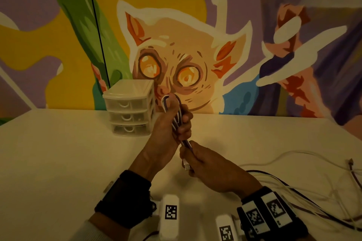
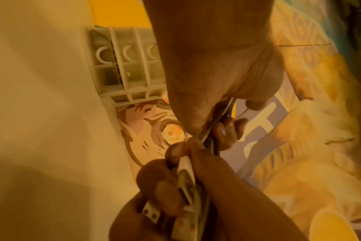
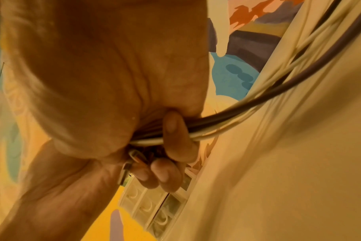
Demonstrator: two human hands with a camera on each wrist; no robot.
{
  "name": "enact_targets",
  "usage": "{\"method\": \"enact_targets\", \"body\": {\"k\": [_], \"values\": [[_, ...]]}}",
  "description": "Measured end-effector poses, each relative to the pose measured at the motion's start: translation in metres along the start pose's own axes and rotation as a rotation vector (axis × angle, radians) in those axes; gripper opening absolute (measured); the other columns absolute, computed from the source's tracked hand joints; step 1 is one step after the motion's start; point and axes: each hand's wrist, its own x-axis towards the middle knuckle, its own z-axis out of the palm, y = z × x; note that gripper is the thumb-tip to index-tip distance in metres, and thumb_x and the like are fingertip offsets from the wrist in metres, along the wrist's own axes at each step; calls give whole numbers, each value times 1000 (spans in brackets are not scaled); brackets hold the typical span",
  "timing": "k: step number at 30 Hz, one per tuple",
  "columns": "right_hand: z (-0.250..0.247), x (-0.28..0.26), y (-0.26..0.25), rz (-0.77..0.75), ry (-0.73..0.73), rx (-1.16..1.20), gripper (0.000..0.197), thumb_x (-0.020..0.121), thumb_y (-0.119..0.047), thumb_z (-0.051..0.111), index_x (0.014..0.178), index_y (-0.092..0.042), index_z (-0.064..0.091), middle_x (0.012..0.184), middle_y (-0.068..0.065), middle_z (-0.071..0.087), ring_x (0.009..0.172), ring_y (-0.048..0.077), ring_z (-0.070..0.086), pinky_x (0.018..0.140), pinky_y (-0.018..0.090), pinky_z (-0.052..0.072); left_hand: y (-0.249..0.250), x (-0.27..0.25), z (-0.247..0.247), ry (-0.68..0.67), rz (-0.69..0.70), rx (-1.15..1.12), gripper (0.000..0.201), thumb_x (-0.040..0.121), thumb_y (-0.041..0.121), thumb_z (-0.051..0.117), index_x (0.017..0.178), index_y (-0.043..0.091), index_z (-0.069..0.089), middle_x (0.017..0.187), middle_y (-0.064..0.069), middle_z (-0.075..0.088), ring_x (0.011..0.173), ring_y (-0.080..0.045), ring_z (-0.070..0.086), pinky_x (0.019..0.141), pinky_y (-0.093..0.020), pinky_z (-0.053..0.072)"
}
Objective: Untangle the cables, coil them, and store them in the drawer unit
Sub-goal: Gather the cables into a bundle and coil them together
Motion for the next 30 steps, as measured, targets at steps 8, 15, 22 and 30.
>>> {"method": "enact_targets", "body": {"k": [8, 15, 22, 30], "values": [[4, 0, -2, -39, 24, -164, 29, 113, -45, 30, 106, -29, 53, 83, -8, 61, 70, 6, 55, 77, 34, 50, -1, -4, 10, 202, 27, 177, 59, 104, 70, 33, 77, 20, 46, 62, 0, 27, 40, -10, 27, 40, -24, 33], [9, 1, -9, -61, 74, -270, 34, 114, -41, 28, 118, -18, 54, 101, 3, 72, 90, 20, 69, 89, 43, 57, -2, 1, 11, 188, -18, 74, 56, 104, 69, 41, 76, 22, 53, 62, 5, 34, 44, -6, 22, 39, -21, 18], [7, 0, -10, -29, 28, -180, 32, 111, -48, 34, 118, -23, 53, 95, -9, 69, 84, 3, 68, 81, 30, 56, 0, 0, 10, 177, 52, 216, 49, 110, 59, 36, 77, 24, 46, 63, 5, 29, 46, -8, 18, 41, -22, 16], [-35, -13, 4, 151, -66, -348, 53, 91, -78, 51, 96, -27, 64, 86, 1, 78, 67, 8, 70, 76, 35, 59, 30, 5, -16, 430, 219, 106, 47, 114, 46, 38, 72, 26, 44, 59, 7, 29, 44, -7, 17, 40, -23, 10]]}}
